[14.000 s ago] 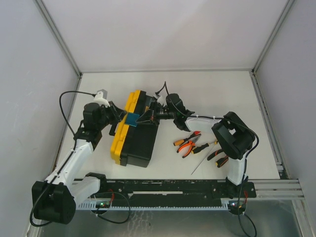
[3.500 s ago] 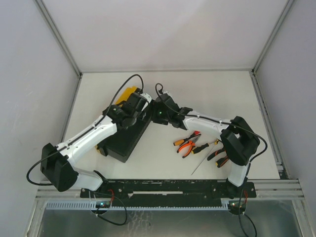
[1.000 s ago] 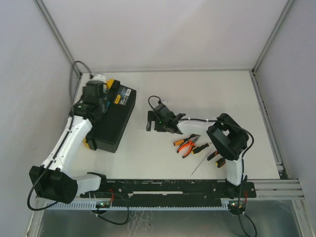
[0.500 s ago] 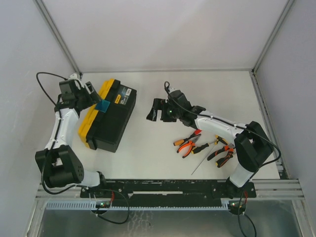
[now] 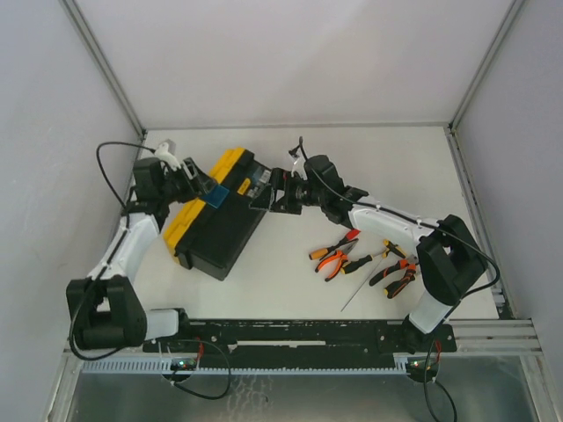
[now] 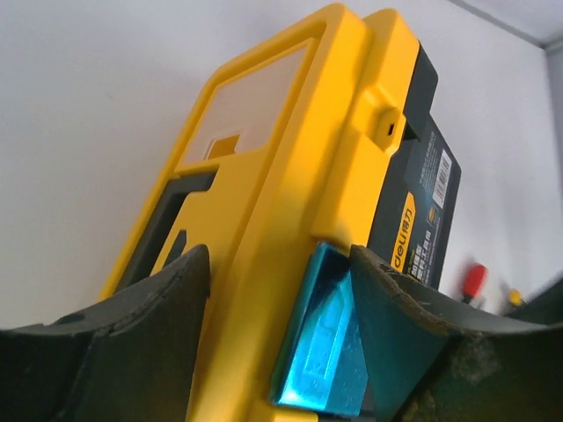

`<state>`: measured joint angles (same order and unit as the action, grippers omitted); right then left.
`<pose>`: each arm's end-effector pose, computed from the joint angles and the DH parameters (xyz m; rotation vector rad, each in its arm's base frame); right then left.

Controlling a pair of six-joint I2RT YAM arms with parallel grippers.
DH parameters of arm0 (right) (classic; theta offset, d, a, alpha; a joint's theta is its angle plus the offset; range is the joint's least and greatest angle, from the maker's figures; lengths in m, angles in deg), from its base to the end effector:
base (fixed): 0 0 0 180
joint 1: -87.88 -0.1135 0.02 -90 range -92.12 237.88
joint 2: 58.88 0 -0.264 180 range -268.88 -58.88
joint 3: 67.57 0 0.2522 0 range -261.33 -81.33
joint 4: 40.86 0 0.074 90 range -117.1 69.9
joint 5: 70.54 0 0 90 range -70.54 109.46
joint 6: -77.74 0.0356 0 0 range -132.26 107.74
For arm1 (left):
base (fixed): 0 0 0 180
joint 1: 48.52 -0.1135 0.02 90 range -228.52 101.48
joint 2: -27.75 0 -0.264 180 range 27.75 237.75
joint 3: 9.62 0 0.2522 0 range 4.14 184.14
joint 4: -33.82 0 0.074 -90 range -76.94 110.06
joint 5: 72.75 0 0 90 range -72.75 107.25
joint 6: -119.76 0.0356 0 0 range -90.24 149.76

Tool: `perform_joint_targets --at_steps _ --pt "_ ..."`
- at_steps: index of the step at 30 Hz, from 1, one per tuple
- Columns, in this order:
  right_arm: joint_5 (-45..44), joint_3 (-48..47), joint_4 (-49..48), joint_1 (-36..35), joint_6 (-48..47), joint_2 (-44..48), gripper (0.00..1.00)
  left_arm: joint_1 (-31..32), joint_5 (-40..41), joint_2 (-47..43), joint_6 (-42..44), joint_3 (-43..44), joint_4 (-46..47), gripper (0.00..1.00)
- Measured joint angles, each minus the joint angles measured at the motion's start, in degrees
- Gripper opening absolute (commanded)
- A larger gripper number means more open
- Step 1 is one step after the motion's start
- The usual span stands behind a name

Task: Pack the tool kit
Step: Open the toolbox at the center of the board.

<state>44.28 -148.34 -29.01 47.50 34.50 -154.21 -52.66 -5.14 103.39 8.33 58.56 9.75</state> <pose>0.2827 0.2601 0.2657 -0.1823 2.2773 1.3281 0.2959 0.0078 0.2806 -0.2399 2.1177 -0.5927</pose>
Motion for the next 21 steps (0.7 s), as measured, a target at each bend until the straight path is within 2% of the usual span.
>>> perform_joint_targets --at_steps 6,14,18,21 --pt "4.8 0.5 -8.0 0.5 6.0 -1.4 0.86 5.4 0.4 -11.5 -11.2 -14.4 9.4 0.71" --pt "5.7 0.7 -12.4 -0.4 11.0 -4.5 0.86 10.4 4.7 -19.7 -16.7 -19.9 9.4 0.75" --pt "9.8 -0.2 -16.0 1.1 12.3 -7.0 0.86 12.8 7.0 -24.7 -18.7 -23.3 9.7 0.75" --pt "11.8 -2.8 -14.6 2.1 11.1 -8.2 0.85 16.0 9.3 -27.4 -19.5 -24.9 9.8 0.75"
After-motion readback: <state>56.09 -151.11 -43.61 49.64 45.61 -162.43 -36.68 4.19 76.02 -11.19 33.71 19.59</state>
